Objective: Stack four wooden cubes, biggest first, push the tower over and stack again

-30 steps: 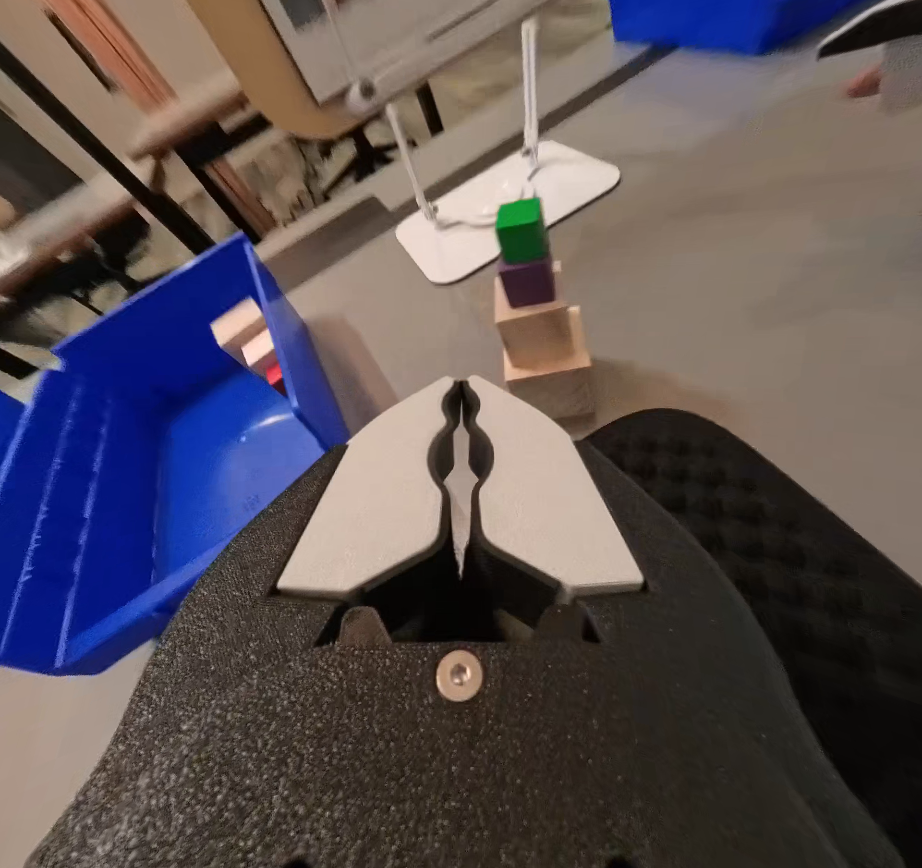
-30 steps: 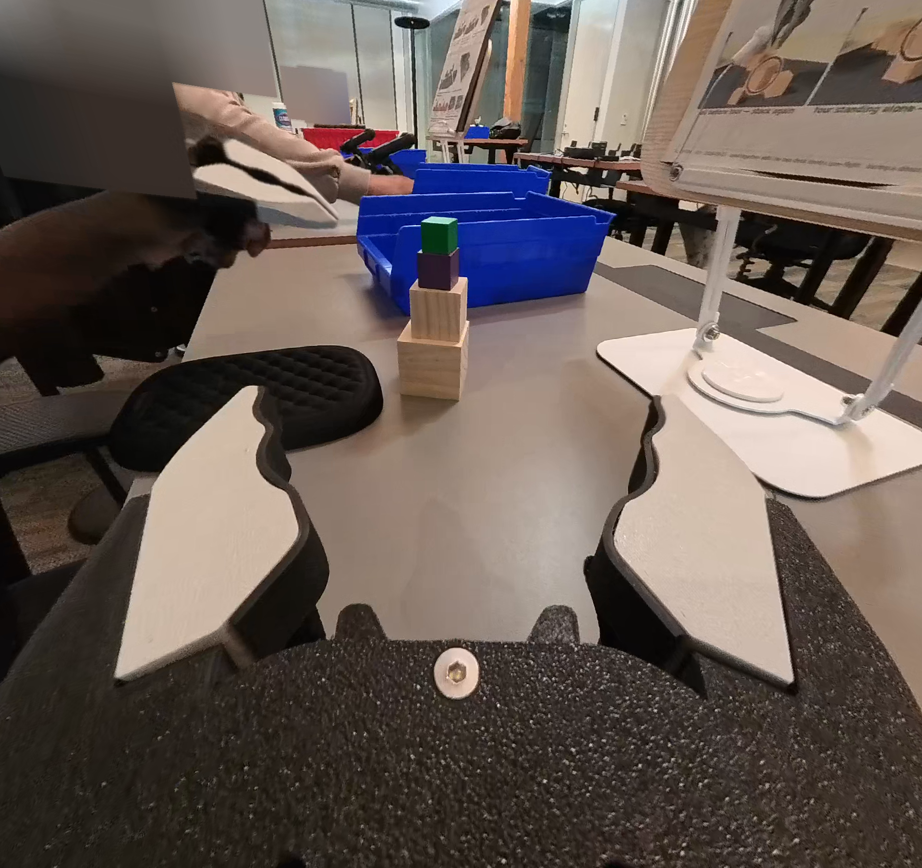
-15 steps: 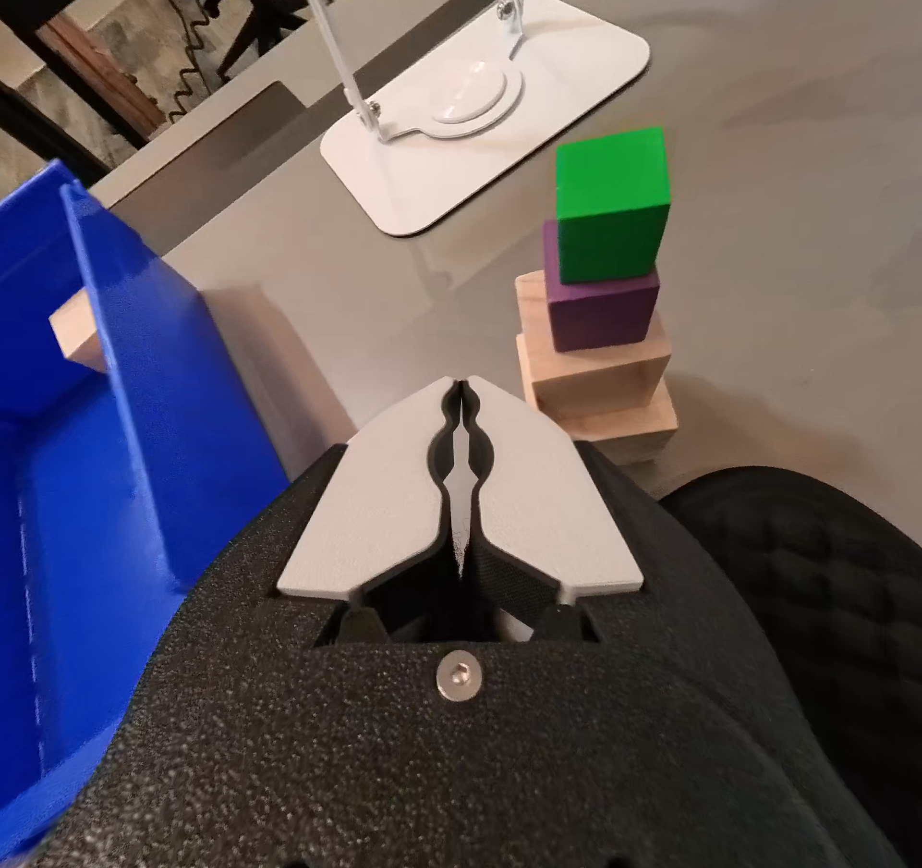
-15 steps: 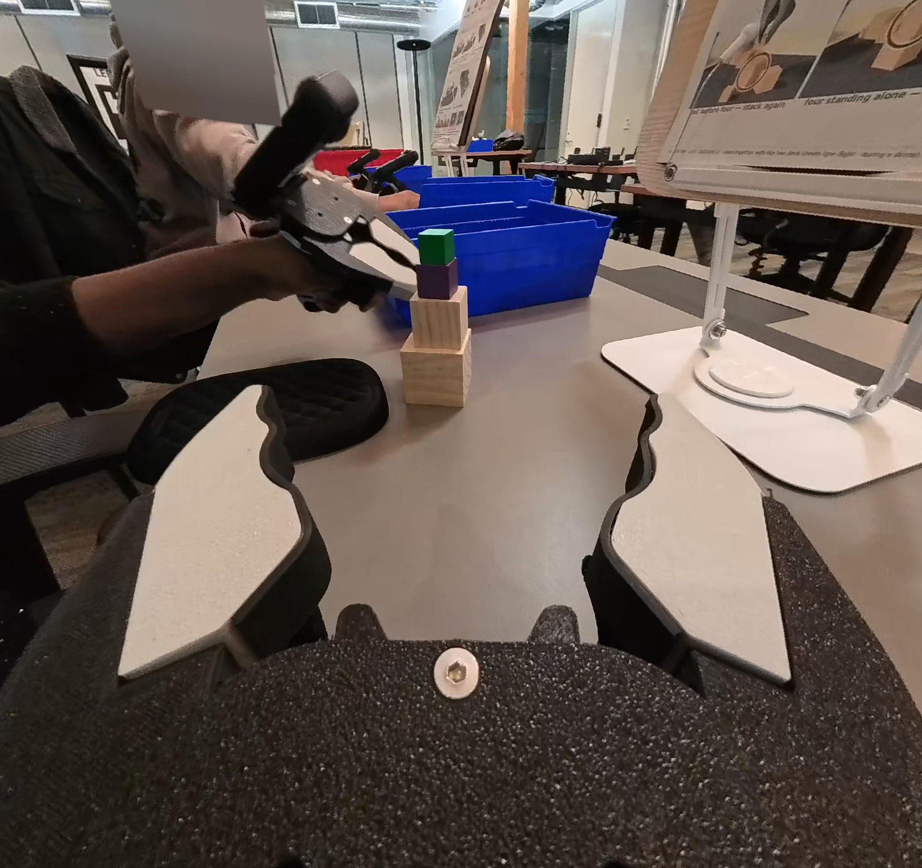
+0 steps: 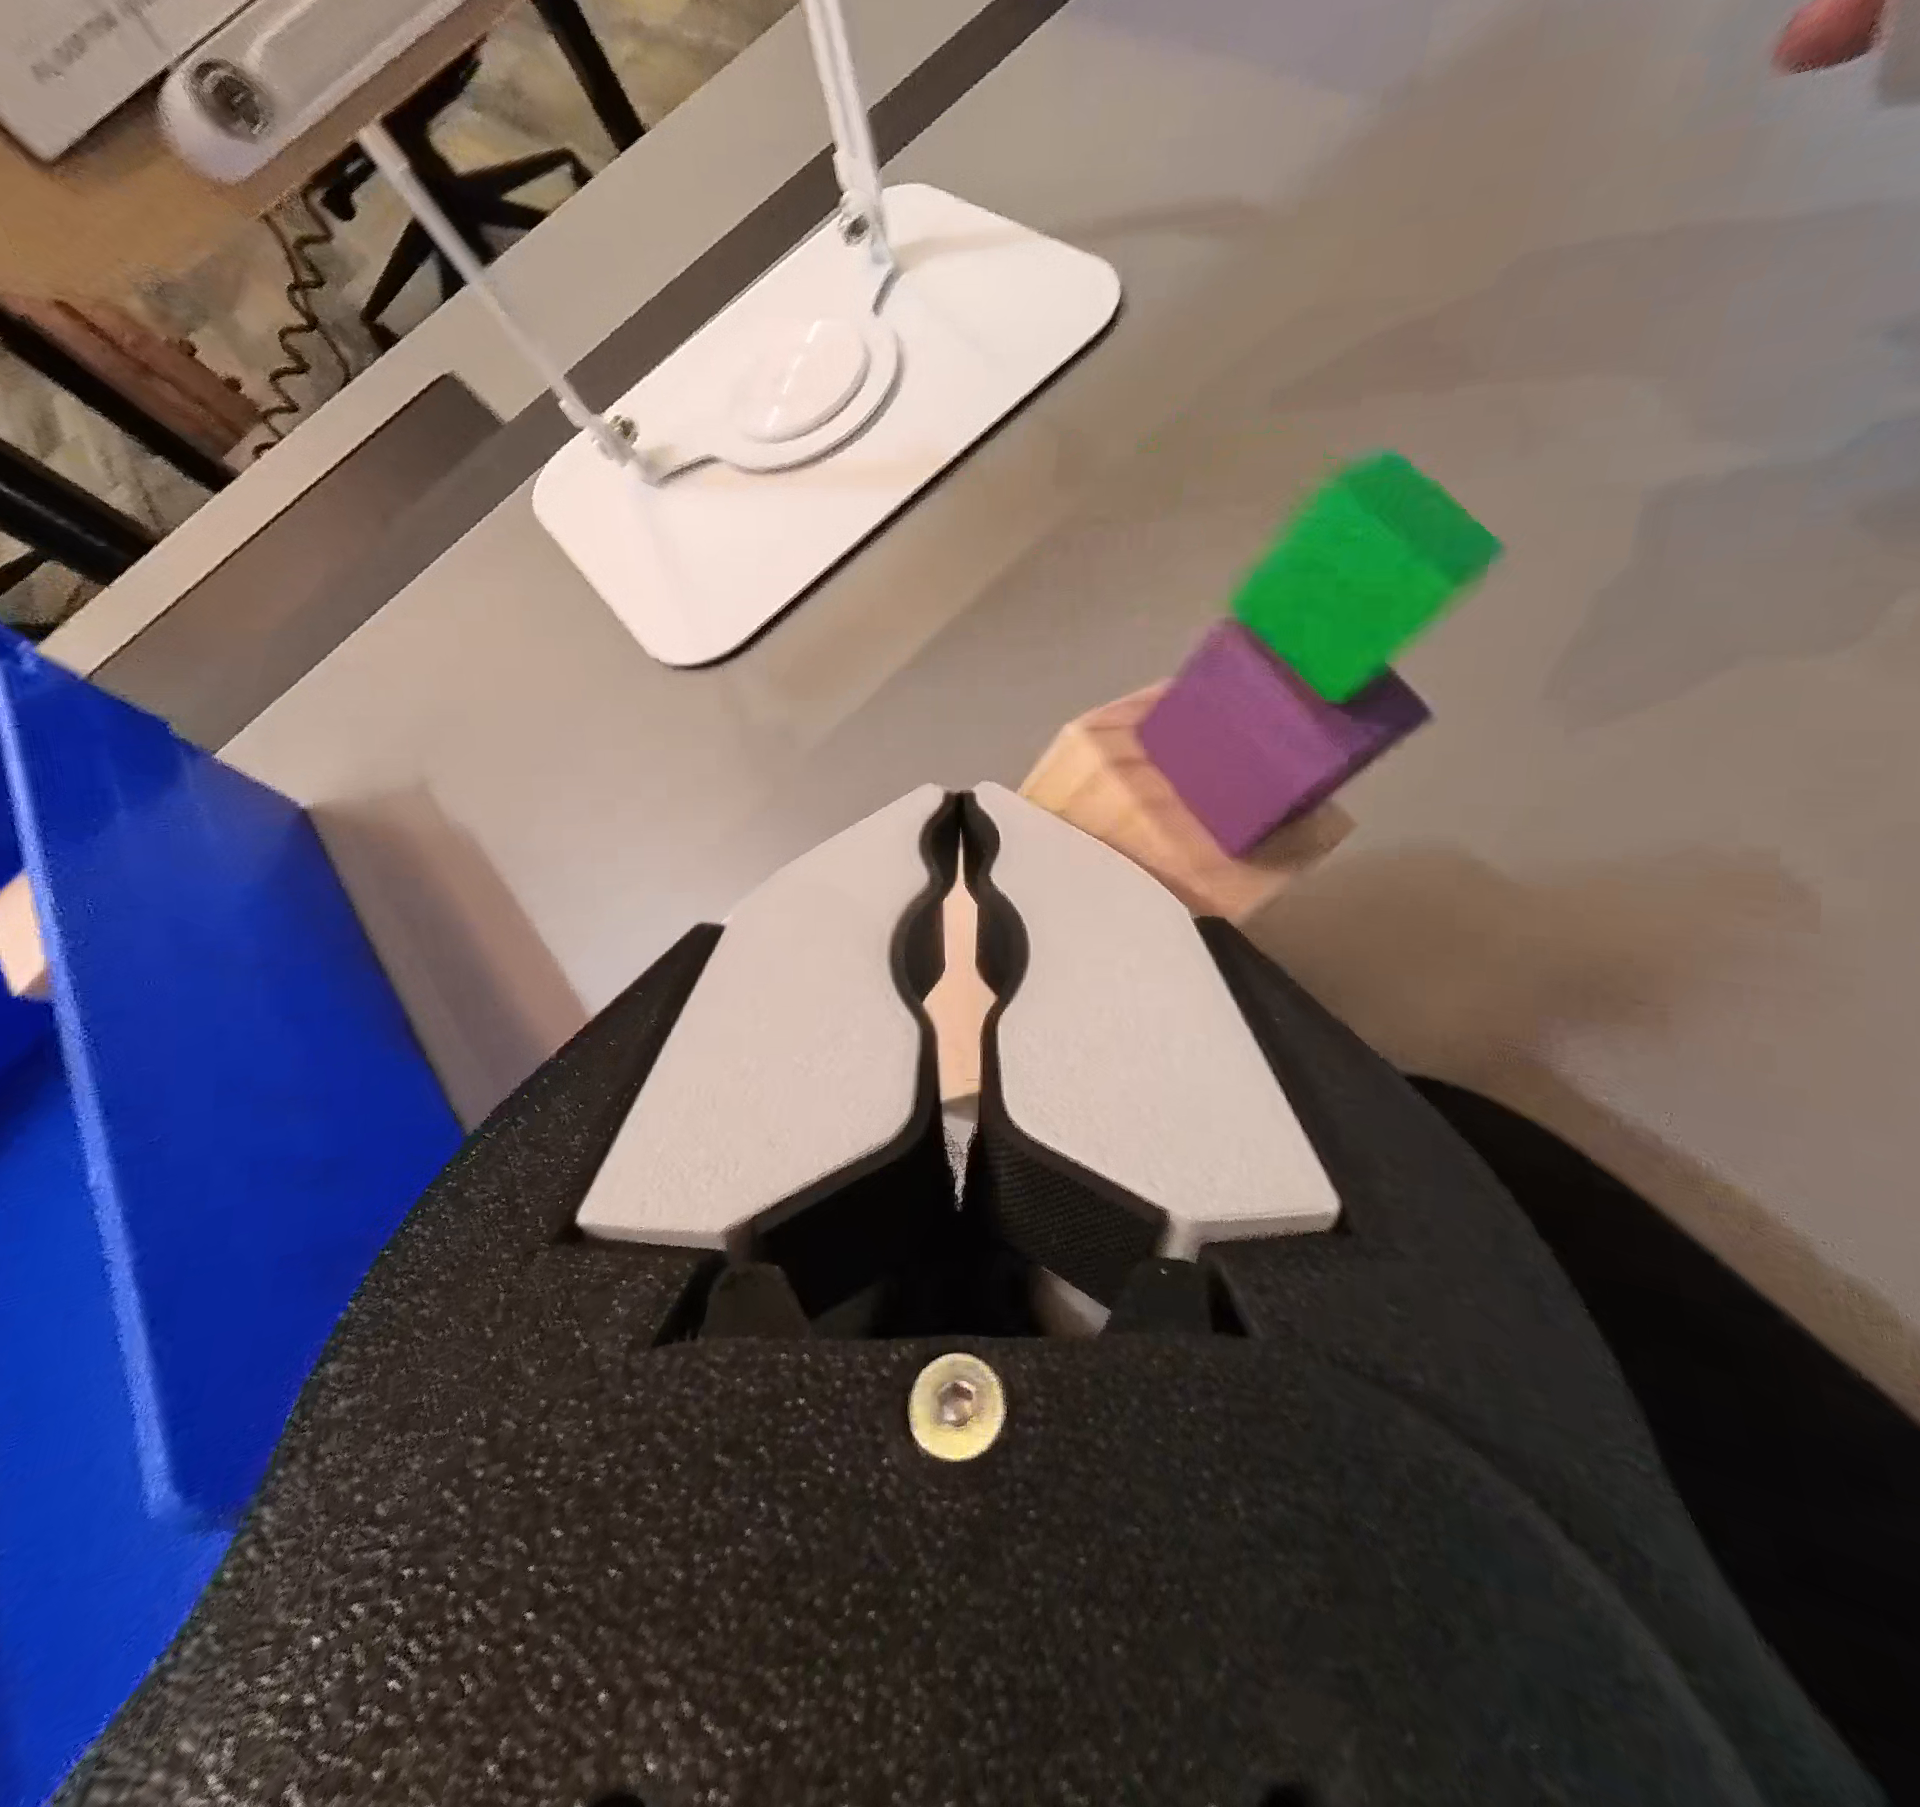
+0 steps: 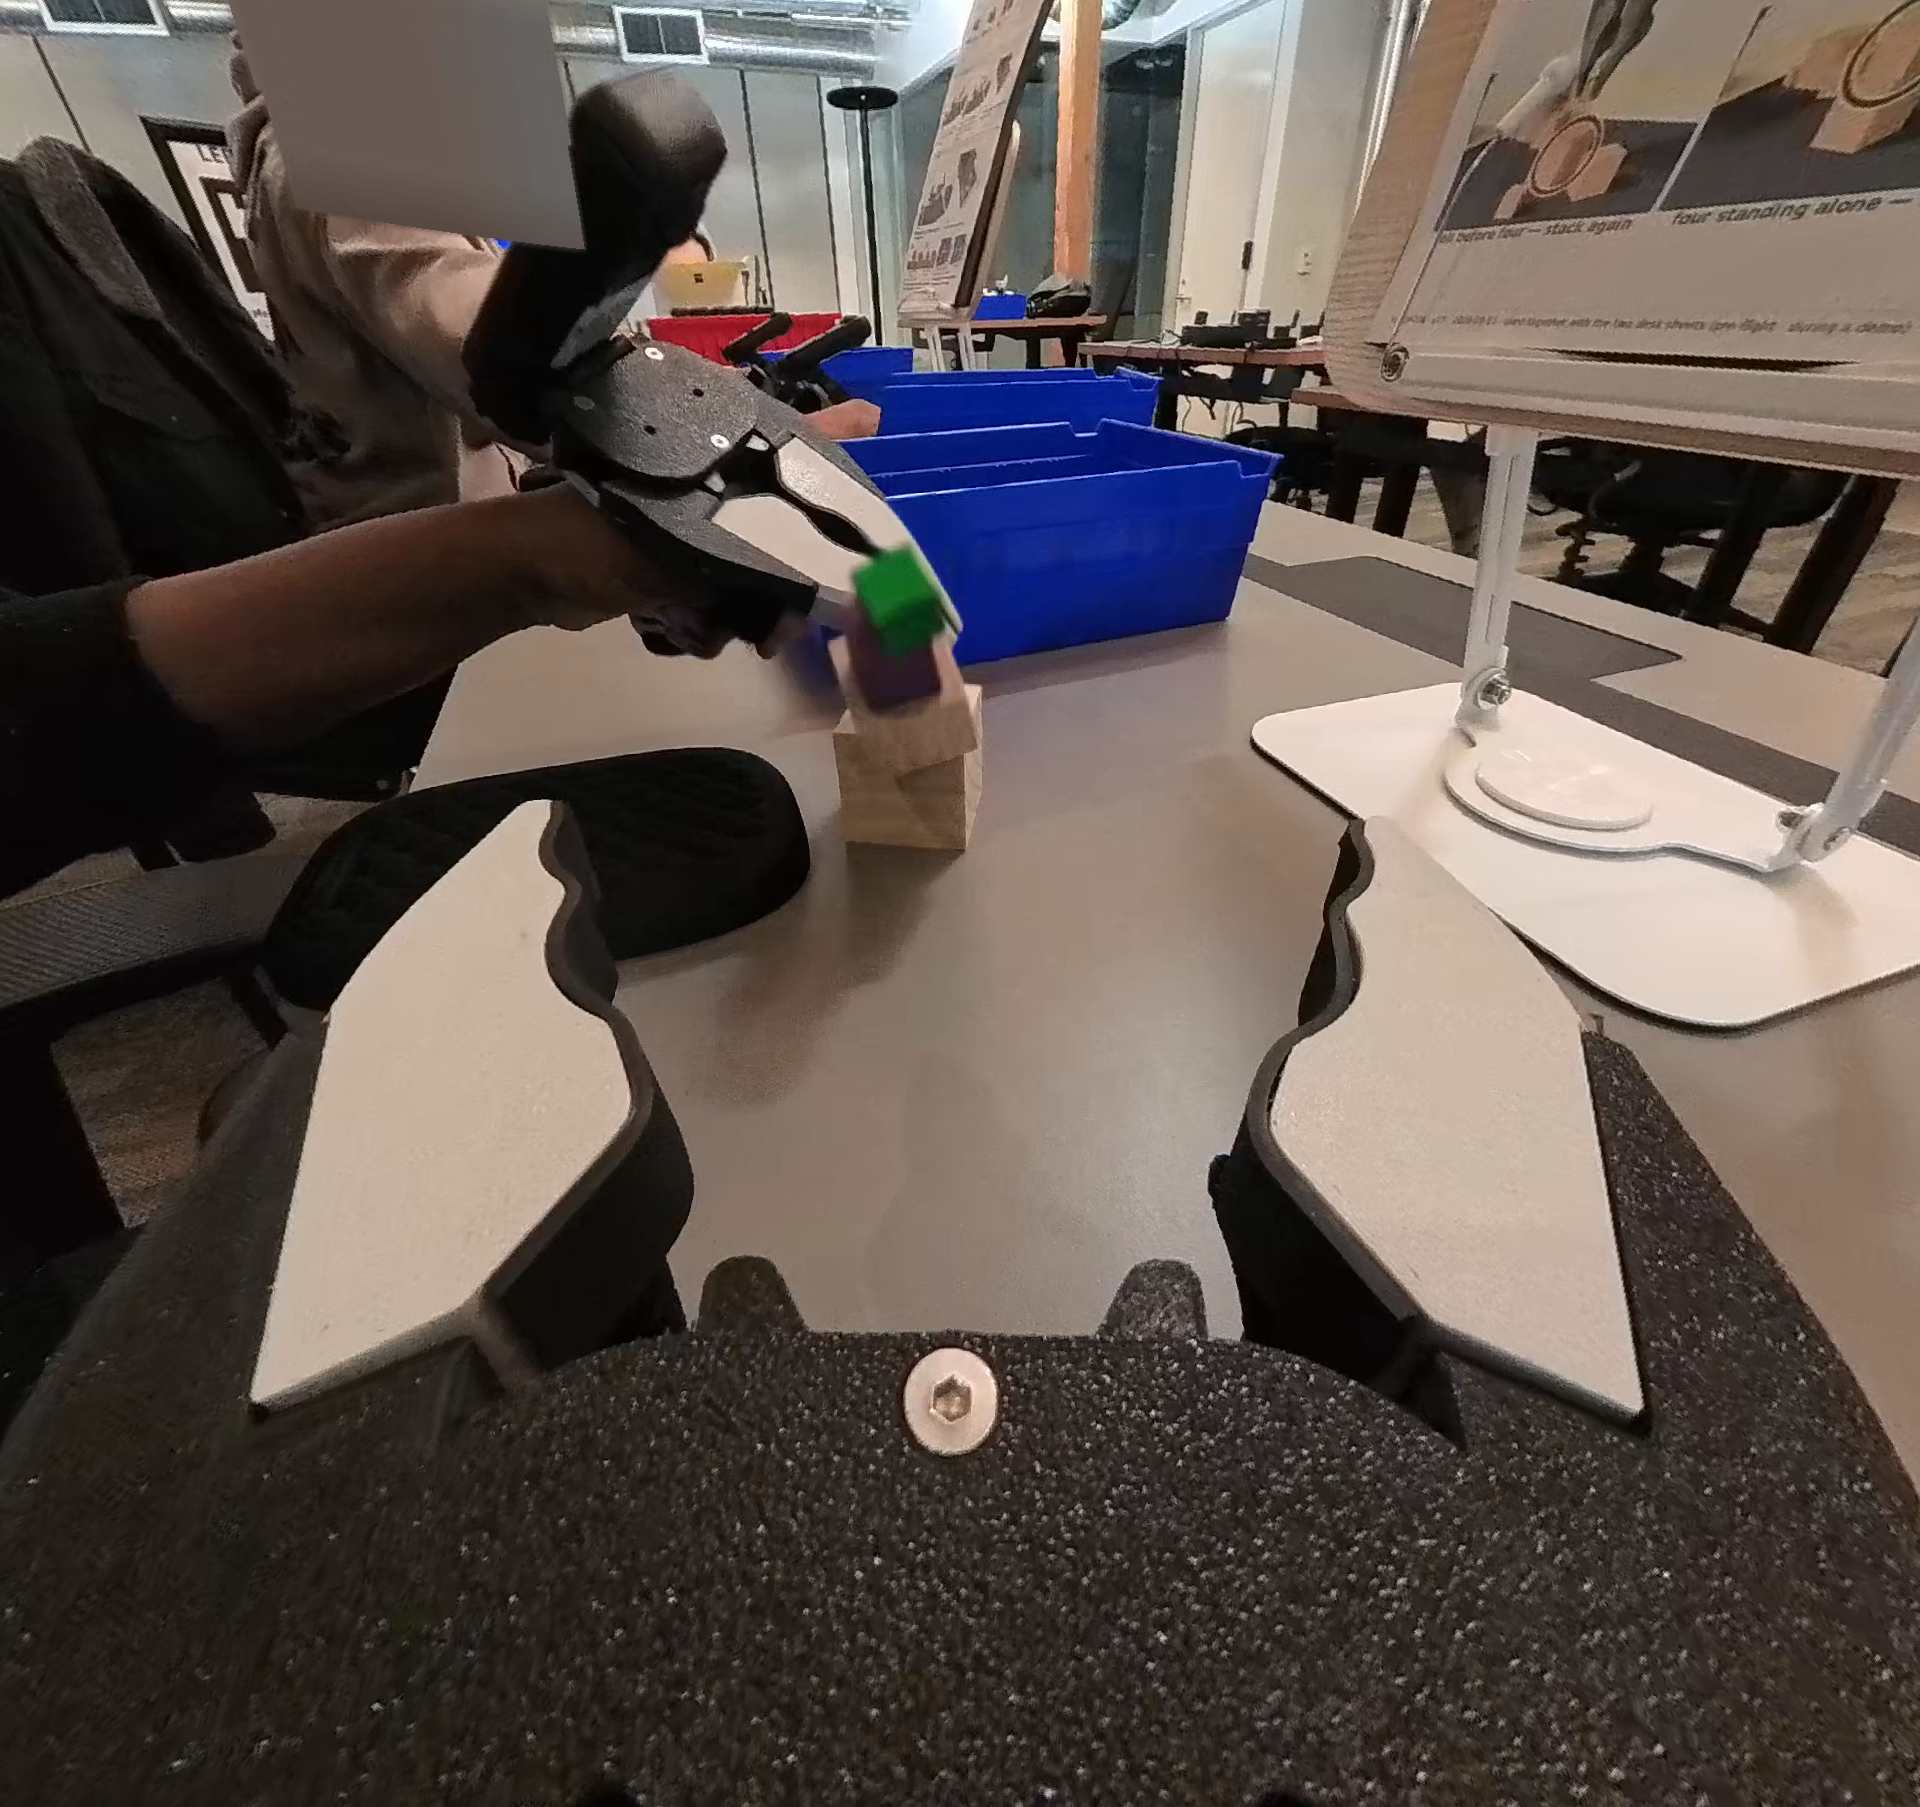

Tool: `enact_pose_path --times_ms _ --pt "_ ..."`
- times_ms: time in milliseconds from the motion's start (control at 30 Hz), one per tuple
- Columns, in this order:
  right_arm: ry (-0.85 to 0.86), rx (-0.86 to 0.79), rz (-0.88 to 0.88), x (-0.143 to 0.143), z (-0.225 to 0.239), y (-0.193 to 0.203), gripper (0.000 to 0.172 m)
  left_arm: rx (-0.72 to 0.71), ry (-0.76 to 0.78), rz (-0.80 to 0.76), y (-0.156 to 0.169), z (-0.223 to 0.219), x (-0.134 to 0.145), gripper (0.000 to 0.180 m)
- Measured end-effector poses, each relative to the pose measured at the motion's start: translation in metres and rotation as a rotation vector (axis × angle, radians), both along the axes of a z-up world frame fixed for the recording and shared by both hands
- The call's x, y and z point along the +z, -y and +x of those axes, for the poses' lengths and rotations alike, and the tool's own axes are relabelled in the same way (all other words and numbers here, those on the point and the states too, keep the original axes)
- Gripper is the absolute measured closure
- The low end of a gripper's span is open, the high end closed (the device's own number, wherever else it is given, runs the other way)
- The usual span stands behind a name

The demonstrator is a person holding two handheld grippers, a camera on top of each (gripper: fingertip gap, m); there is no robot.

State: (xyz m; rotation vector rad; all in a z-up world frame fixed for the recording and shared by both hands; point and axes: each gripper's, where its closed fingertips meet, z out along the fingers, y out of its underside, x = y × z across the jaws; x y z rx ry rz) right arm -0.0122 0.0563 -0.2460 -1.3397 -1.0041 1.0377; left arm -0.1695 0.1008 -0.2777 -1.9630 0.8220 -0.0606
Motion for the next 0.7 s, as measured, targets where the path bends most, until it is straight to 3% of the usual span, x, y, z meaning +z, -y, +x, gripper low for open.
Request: enact_pose_path --times_ms 233,333,467,600,700 --pt "0.0 -0.002 -0.004 0.0 0.0 -0.001 0.042 0.024 -0.019 0.04 0.002 -0.001 0.01 0.18" --pt "0.0 -0.003 -0.006 0.0 0.0 -0.001 0.043 0.058 0.029 0.041 0.009 -0.014 0.017 0.169" --pt "-0.004 -0.004 -0.001 0.0 0.001 -0.001 0.043 0.07 0.109 -0.01 0.029 -0.027 0.018 0.128" --pt "0.001 -0.001 0.003 0.0 0.0 0.0 0.043 0.047 0.143 -0.16 0.049 -0.024 -0.009 0.069" --pt "0.0 -0.002 0.01 0.0 0.0 0.0 0.043 0.062 0.066 -0.191 0.048 -0.029 -0.035 0.063"
